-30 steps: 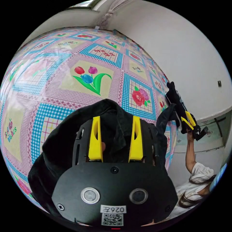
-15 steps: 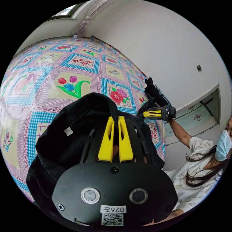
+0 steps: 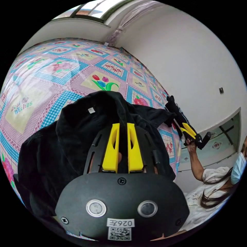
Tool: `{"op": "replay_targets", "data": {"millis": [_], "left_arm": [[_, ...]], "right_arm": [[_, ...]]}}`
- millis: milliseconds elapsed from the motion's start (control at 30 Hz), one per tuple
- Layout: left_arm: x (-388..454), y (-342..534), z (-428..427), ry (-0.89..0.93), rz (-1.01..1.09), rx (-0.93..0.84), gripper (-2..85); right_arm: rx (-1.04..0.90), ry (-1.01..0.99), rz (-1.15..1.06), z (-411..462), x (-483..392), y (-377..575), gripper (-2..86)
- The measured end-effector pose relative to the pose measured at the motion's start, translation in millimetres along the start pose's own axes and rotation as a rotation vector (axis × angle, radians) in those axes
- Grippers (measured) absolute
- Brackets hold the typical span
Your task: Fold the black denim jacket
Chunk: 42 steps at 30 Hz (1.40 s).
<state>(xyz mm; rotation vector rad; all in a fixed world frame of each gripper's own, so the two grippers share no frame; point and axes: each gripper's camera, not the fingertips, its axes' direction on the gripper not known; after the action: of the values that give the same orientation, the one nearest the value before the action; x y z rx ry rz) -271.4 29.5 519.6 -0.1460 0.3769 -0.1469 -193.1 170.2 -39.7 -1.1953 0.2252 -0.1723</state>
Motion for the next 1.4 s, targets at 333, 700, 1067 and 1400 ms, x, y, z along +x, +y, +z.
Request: {"op": "replay_targets", "data": {"millis": [333,700,1067,1400], "left_arm": [[63.7,172.5,-28.9,-0.093,0.009,-0.250,6.9],[151.2,235.8,-10.8,-0.042,0.121,-0.323,-0.2],[116.5,279.4,-20.0,-0.009,-0.067,-0.261,5.6],[122.0,254.6,11.6,0.030,0.002,-0.377,0.7]], "right_arm": [[-0.159,-0.324,-0.028,-97.3,-97.1,119.1,8.7],[-0.322,-0.144,-0.230,-63.8,-136.9,123.3,-0.9],[-0.299,-0.259,-0.011,-66.9,-85.5,160.5,1.0],[-0.193,-0.403,-0.011,-80.2,-69.9,138.1,7.3]]}}
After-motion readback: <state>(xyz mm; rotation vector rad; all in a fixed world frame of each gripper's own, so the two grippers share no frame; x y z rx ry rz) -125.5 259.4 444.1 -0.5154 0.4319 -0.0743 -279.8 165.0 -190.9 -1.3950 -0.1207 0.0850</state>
